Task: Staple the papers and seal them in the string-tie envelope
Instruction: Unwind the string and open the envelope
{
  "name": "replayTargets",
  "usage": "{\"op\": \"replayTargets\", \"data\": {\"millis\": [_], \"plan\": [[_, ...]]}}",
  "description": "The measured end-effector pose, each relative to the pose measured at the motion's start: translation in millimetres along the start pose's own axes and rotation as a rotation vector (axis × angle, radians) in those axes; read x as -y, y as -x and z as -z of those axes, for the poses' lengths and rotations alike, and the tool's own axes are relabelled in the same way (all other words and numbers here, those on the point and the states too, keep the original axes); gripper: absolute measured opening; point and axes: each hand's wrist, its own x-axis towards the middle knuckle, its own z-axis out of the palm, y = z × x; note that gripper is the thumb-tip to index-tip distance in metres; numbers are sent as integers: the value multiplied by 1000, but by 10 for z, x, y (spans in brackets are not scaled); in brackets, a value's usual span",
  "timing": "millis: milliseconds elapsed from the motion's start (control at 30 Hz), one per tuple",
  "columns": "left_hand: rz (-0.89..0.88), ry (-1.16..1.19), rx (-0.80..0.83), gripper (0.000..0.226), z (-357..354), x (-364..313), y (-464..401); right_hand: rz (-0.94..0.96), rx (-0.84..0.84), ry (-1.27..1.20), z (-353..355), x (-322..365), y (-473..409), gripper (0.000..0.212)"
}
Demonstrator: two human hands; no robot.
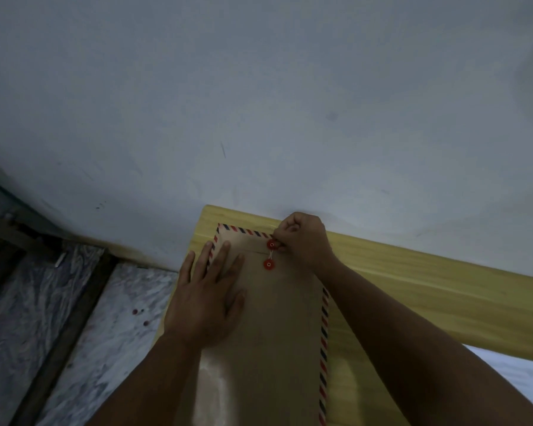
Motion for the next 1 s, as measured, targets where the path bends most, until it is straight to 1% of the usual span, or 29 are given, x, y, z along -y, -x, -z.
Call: {"op": "replayTargets", "data": {"millis": [67, 133, 200, 300, 400, 467, 567, 633, 733, 833, 867, 933, 1000], "plan": [[5, 4, -3, 63, -1, 1, -7, 97, 1, 208, 89, -49, 18, 10], [11, 3, 0, 63, -6, -3, -5, 180, 29, 380, 172, -96, 72, 8], [13, -9, 6, 64, -12, -3, -2, 221, 81, 503, 239, -113, 147, 6], [6, -15, 1, 64, -15, -3, 1, 234, 173, 631, 292, -104, 232, 16], [9, -31, -3, 64, -13, -6, 1, 288, 281, 794, 306, -80, 240, 17], [10, -33, -3, 63, -6, -10, 1, 310, 265, 793, 287, -56, 229, 21], [7, -27, -10, 62, -1, -18, 7, 300, 140, 661, 165, 21, 228, 18], [4, -25, -15, 61, -4, -15, 8, 330, 113, 587, 40, 90, 255, 14], [-2, -28, -18, 61, -3, -10, 5, 399, 212, 519, -110, 164, 360, 6], [-5, -36, -26, 60, 5, -15, 12, 311, 328, 546, -137, 154, 492, 5], [-4, -39, -28, 60, 7, -16, 14, 295, 338, 573, -116, 119, 517, 7], [-2, -43, -28, 60, 5, -13, 12, 269, 327, 605, -30, 68, 551, 20], [-2, -45, -26, 60, 2, -15, 10, 218, 278, 584, 81, 13, 538, 22]]}}
